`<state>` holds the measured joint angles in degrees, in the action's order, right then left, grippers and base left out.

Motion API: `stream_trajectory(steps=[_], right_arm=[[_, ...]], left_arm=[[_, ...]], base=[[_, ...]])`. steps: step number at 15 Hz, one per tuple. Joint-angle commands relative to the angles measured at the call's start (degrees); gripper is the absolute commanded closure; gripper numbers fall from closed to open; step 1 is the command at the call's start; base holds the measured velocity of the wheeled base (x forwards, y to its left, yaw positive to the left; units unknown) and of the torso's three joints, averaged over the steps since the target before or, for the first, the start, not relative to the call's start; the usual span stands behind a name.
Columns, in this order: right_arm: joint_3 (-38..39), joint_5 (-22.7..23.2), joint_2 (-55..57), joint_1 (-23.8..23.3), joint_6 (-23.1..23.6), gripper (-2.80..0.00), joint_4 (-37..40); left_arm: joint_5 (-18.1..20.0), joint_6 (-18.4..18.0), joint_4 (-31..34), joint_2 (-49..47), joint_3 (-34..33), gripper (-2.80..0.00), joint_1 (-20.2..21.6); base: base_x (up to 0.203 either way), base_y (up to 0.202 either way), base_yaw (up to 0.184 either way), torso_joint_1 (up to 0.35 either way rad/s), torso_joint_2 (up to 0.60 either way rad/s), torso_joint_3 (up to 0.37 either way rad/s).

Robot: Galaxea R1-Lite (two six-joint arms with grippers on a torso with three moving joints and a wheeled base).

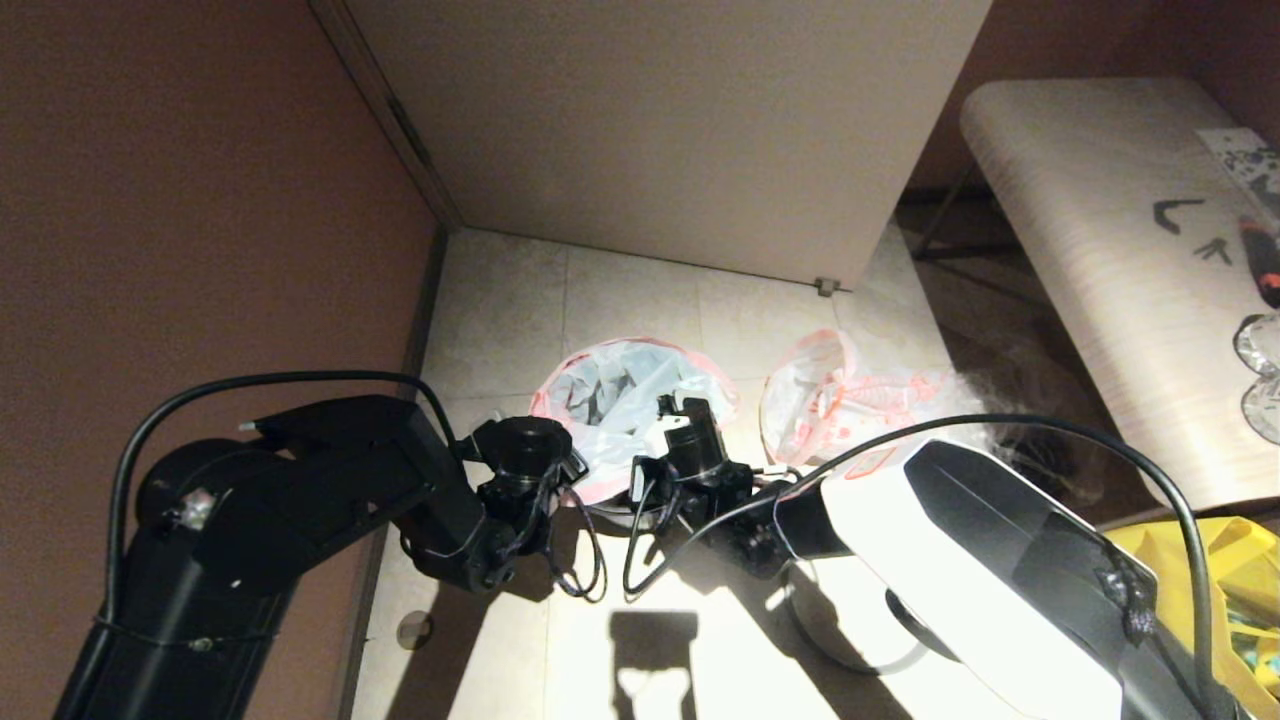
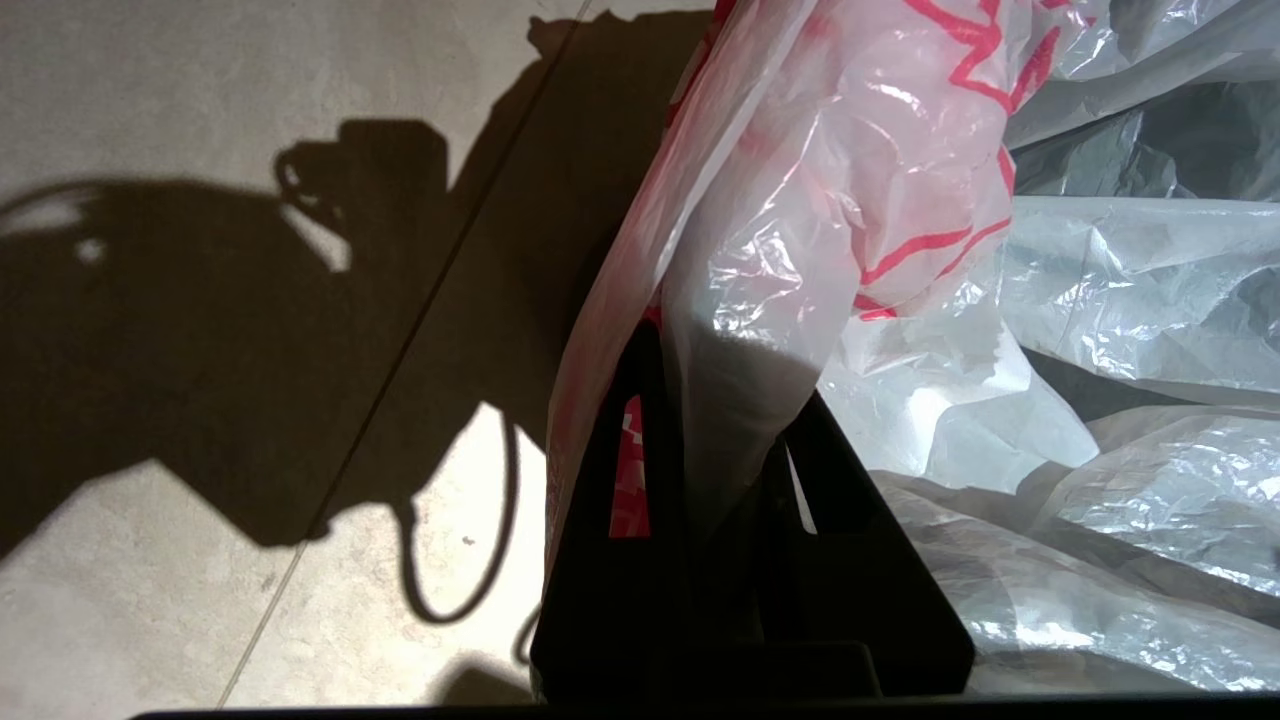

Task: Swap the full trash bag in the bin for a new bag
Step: Put the new garbage bag on the trash can

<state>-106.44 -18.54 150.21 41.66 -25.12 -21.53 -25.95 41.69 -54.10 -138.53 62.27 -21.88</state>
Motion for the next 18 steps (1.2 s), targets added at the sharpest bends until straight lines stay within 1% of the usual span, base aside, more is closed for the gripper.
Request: stream_trajectory(steps=[1,3,6,8,11,13,15,18], right_arm=[[-0.8,-0.2,0.8,-0.2,0.0,0.0,-0.1],[0.0,-0.3,-0.1,0.0,0.0,0.0,0.0],[5.6,-0.3,-4.4,0.4,-0.1,0.0,0.1],[7.8,-0.2,-6.5,0.5,-0.4,0.0,1.9],[8.0,-0.2,-7.7,0.9,-1.1,0.0,5.0],[8.6,-0.2,-8.1,1.2,-1.3,0.0,9.0],[8.9,-0.1,-8.1,1.5,-2.4,0.0,9.9],[9.1,0.2,-8.7,1.6,-2.6,0.0,11.8]], left_arm=[[-0.1,0.2,-0.3,-0.1,0.0,0.0,0.0],[-0.1,0.2,-0.3,-0.1,0.0,0.0,0.0],[-0.1,0.2,-0.3,-0.2,0.0,0.0,0.0],[-0.1,0.2,-0.2,-0.2,0.0,0.0,0.0],[-0.1,0.1,-0.2,-0.2,0.0,0.0,0.0],[-0.1,0.1,-0.2,-0.2,0.0,0.0,0.0],[-0.1,0.1,-0.2,-0.3,0.0,0.0,0.0],[-0.1,0.1,-0.2,-0.3,0.0,0.0,0.0]], base=[[0.0,0.0,0.0,0.0,0.0,0.0],[0.0,0.0,0.0,0.0,0.0,0.0],[0.0,0.0,0.0,0.0,0.0,0.0],[0.0,0.0,0.0,0.0,0.0,0.0],[0.0,0.0,0.0,0.0,0.0,0.0],[0.0,0.0,0.0,0.0,0.0,0.0],[0.0,0.0,0.0,0.0,0.0,0.0],[0.0,0.0,0.0,0.0,0.0,0.0]])
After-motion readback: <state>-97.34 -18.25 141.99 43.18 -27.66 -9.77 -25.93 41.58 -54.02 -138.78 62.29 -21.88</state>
